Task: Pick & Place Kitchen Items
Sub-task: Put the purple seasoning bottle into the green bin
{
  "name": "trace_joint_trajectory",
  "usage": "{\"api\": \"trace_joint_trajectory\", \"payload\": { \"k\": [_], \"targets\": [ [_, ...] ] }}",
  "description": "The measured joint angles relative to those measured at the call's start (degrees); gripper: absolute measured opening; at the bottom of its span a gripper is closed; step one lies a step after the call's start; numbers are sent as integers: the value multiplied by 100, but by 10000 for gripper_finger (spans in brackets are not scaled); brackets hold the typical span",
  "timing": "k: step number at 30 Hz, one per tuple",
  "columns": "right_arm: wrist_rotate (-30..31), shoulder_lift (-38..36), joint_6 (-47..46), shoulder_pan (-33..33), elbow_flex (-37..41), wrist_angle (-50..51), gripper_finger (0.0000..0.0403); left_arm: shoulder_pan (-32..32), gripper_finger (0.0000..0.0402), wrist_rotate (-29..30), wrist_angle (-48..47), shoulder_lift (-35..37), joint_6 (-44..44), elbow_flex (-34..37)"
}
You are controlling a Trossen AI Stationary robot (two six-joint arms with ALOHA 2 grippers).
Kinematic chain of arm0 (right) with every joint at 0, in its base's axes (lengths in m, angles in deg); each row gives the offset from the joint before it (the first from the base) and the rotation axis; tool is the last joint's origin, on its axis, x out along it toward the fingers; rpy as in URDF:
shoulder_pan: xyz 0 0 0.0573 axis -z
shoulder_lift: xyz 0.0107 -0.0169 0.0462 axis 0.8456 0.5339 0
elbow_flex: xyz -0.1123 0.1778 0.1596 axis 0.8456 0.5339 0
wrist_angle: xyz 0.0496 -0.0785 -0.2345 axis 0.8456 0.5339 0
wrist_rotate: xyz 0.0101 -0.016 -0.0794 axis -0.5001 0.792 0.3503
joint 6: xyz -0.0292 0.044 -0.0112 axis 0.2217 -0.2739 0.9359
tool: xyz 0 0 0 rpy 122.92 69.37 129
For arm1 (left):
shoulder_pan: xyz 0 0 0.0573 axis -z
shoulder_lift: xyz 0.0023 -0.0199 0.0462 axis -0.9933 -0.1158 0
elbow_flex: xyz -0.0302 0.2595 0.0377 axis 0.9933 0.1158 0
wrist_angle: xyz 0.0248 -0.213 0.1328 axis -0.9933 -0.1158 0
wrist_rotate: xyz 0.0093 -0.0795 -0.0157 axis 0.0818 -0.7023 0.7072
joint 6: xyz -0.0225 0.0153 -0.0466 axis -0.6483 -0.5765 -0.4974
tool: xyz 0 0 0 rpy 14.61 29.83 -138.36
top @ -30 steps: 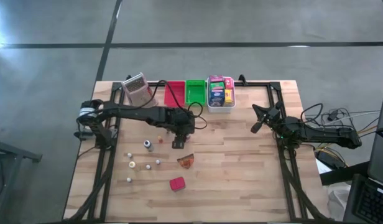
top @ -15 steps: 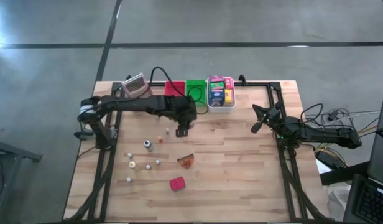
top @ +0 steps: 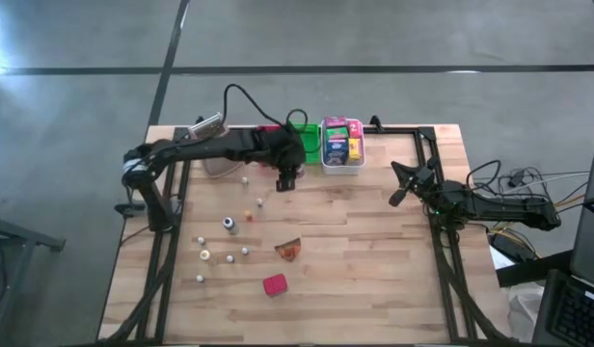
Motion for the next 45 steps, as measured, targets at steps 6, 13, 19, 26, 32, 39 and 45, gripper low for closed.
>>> {"api": "trace_joint_trajectory", "payload": {
  "k": [6,13,19,26,32,39,45],
  "targets": [
    [-1,0,0,0,0,0,8,-440,243,-196,285,-23,114,-176],
    [0,0,0,2,0,0,8,-972,243,-409,294,-428,243,-748],
    [-2,0,0,2,0,0,8,-1339,243,-442,126,-985,304,-1391],
    [-2,0,0,2,0,0,8,-1599,243,-468,-100,-1833,495,-2172],
    [-1,0,0,2,0,0,8,-1816,243,-485,-386,-2466,549,-2828],
    [0,0,0,0,0,0,8,-1930,243,-600,-546,-2956,492,-3251],
    [-1,0,0,0,0,0,8,-1930,243,-622,-523,-3066,499,-3277]
  ]
}}
